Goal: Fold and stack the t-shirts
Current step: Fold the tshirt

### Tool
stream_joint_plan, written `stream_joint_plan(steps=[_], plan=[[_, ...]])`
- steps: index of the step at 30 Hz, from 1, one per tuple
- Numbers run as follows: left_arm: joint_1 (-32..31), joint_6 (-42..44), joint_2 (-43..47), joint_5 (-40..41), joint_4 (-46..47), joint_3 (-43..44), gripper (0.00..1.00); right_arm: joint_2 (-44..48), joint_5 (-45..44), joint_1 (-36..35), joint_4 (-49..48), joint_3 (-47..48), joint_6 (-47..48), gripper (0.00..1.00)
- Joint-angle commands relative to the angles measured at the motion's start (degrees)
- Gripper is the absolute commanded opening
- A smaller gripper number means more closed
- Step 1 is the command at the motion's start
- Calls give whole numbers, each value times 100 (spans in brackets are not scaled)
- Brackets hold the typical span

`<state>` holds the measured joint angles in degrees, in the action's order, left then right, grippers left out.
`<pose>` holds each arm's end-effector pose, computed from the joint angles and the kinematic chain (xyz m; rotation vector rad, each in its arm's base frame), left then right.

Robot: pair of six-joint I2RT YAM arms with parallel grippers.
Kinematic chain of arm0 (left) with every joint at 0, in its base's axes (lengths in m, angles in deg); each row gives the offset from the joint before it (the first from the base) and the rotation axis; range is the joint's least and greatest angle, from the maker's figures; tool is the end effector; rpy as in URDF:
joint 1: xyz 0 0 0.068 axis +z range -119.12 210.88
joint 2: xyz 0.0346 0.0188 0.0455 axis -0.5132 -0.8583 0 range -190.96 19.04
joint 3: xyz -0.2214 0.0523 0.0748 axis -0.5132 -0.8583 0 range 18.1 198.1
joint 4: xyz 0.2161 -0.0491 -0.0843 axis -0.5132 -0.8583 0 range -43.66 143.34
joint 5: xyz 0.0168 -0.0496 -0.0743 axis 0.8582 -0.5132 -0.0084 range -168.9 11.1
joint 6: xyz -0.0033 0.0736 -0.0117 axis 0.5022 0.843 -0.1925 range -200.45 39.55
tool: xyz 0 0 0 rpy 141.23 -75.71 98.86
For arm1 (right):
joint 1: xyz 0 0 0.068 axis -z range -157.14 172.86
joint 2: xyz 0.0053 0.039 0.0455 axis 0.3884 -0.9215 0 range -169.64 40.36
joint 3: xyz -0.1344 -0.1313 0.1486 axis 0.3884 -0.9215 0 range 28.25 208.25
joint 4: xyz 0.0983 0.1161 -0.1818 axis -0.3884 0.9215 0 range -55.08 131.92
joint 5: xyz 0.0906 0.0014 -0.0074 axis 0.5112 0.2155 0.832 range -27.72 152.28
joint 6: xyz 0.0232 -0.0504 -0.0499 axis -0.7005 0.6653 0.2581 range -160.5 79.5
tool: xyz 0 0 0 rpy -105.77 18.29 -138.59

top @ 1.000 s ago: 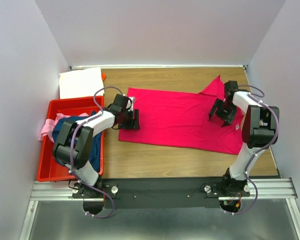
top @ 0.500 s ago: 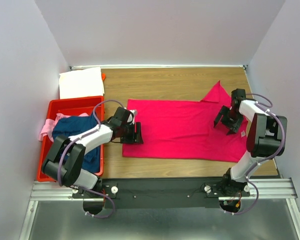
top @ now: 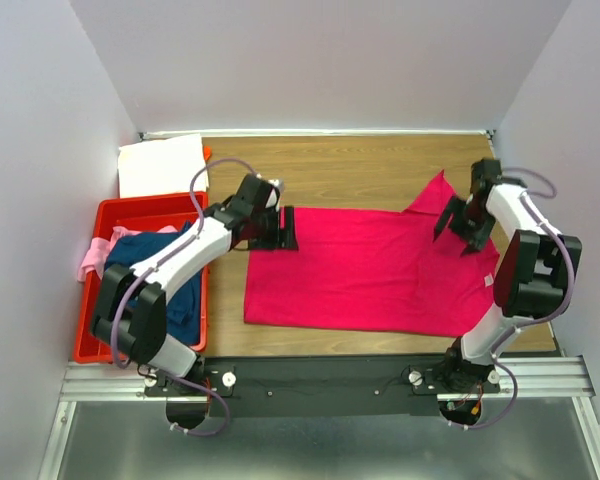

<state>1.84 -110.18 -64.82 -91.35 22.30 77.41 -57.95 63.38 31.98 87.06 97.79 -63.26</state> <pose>0.2521 -0.1554 0.1937 0.0734 2.6475 -0.6535 0.2918 -0.0456 0.1529 0.8181 2.8717 0.0567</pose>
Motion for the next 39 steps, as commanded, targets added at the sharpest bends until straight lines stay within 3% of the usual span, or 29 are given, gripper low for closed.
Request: stream_joint_plan(steps=[1,8,16,23,39], plan=[[214,565,-508,725,-358,765,78,-250,74,46,112,1104,123,83],[1013,724,-1518,1201,28,1740,73,-1427,399,46,51,2966,80,81],[1260,890,-2890,1596,73,3076,59,-2052,777,45,16,3952,-35,81],[1383,970,-3637,1719,-24,3526,50,-2044,891,46,-72,3823,-123,80],[1489,979,-4218,1254,169,3816,45,-1833,1067,54,-345,3180,-237,80]])
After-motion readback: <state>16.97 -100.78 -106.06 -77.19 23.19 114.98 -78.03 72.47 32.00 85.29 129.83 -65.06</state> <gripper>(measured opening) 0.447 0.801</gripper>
